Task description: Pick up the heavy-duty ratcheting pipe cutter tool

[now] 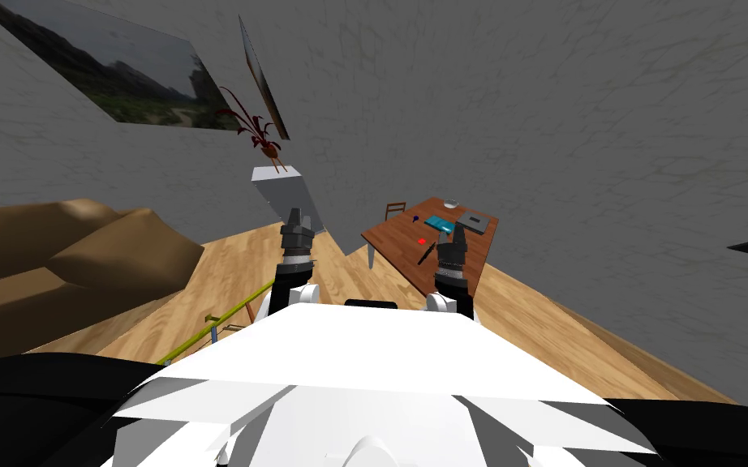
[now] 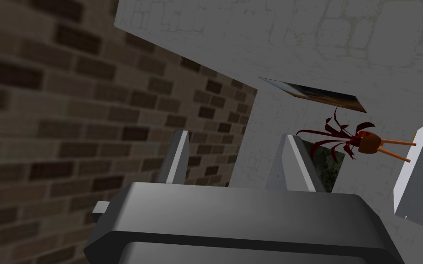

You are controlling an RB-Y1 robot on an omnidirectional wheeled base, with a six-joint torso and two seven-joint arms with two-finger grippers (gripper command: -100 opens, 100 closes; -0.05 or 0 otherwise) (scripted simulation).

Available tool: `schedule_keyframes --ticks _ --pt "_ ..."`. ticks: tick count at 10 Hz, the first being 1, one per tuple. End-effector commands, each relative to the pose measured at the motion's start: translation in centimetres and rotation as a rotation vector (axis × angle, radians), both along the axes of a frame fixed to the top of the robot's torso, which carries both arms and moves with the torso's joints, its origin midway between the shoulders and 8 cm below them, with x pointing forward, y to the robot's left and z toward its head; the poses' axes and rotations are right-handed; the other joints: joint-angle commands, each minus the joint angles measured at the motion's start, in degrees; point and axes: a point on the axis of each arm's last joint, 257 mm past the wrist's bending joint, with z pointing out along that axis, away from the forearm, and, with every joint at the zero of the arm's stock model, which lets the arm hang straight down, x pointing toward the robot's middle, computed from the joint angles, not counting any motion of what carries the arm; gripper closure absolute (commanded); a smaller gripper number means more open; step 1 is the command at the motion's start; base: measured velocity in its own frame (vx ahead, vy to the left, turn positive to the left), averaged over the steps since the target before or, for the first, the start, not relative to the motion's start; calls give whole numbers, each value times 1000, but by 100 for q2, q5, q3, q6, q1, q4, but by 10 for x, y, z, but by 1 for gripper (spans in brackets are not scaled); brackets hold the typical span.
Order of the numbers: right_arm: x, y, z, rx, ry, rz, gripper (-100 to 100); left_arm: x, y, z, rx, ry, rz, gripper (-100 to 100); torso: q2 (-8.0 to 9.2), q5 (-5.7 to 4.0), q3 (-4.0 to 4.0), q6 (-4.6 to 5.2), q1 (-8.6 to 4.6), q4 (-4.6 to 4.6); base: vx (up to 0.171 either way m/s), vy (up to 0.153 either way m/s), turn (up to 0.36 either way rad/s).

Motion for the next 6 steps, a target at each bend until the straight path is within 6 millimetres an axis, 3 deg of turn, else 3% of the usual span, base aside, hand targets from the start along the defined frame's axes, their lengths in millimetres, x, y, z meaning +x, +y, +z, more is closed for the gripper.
schedule_keyframes --ticks 1,6 --pt "5 -3 -18 -49 33 -28 -100 0 0 0 0 0 0 0 0 0 0 0 0 0 18 37 -29" --pt "16 -12 -63 -151 123 -93 -100 0 0 0 0 0 0 0 1 0 0 0 -3 0 11 24 -11"
